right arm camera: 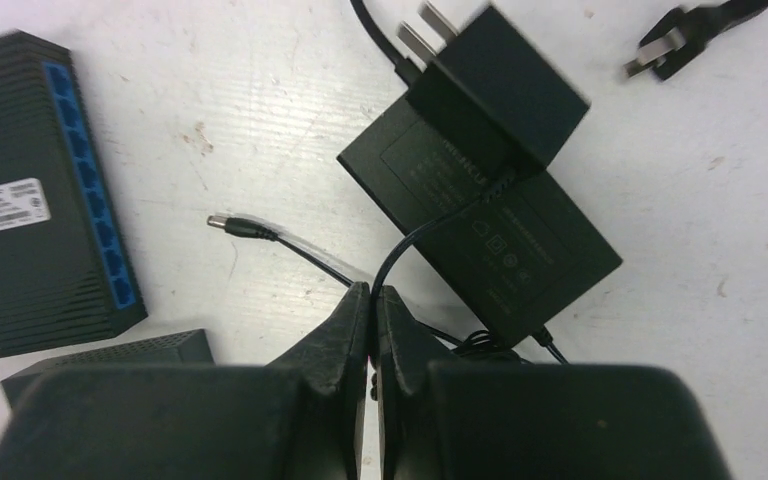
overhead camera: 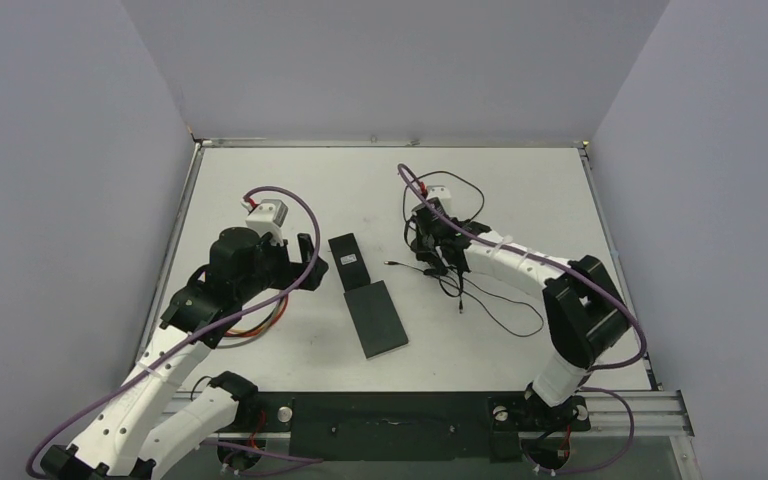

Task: Insert the plug into the switch port
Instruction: Pick up the power from the center of the board.

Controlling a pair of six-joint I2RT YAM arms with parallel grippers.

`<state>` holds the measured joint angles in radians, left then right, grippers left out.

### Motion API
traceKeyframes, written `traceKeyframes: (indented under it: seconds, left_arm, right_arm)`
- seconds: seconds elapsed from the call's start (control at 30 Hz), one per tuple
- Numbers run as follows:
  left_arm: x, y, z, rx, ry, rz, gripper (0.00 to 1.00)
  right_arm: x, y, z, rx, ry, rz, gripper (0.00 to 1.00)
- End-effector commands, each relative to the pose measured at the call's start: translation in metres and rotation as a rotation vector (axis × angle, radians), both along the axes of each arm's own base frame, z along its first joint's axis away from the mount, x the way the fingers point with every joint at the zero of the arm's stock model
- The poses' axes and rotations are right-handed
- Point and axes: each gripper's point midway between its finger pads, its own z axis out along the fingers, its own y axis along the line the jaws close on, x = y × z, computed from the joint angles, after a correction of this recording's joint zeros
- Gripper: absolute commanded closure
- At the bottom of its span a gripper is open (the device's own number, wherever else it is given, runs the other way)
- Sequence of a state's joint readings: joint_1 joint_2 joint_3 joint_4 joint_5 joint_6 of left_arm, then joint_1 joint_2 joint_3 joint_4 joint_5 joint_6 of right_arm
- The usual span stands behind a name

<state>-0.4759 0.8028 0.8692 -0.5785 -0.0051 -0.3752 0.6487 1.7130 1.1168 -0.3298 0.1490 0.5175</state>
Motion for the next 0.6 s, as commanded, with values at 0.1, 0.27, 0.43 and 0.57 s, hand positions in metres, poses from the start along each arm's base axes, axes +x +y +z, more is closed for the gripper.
traceKeyframes:
  seconds: [0.1,0.27,0.43,0.57]
  left_arm:
    - [-0.006,-0.033,0.024,-0.150,-0.040,-0.143,0.01]
    - [-0.017,-0.053,0.028,-0.246,-0.021,-0.240,0.01]
    - [-0.030,-0.074,0.032,-0.345,0.008,-0.355,0.01]
    - [-0.040,-0.087,0.033,-0.415,0.024,-0.445,0.01]
  right_arm:
    - [0.020,-0.007,0.116,0.104,-0.305,-0.038,1.00]
    - [0.015,-0.014,0.157,0.168,-0.410,-0.055,1.00]
    - [0.001,-0.017,0.194,0.267,-0.486,-0.057,1.00]
    - [-0.010,-0.014,0.217,0.339,-0.520,-0.044,1.00]
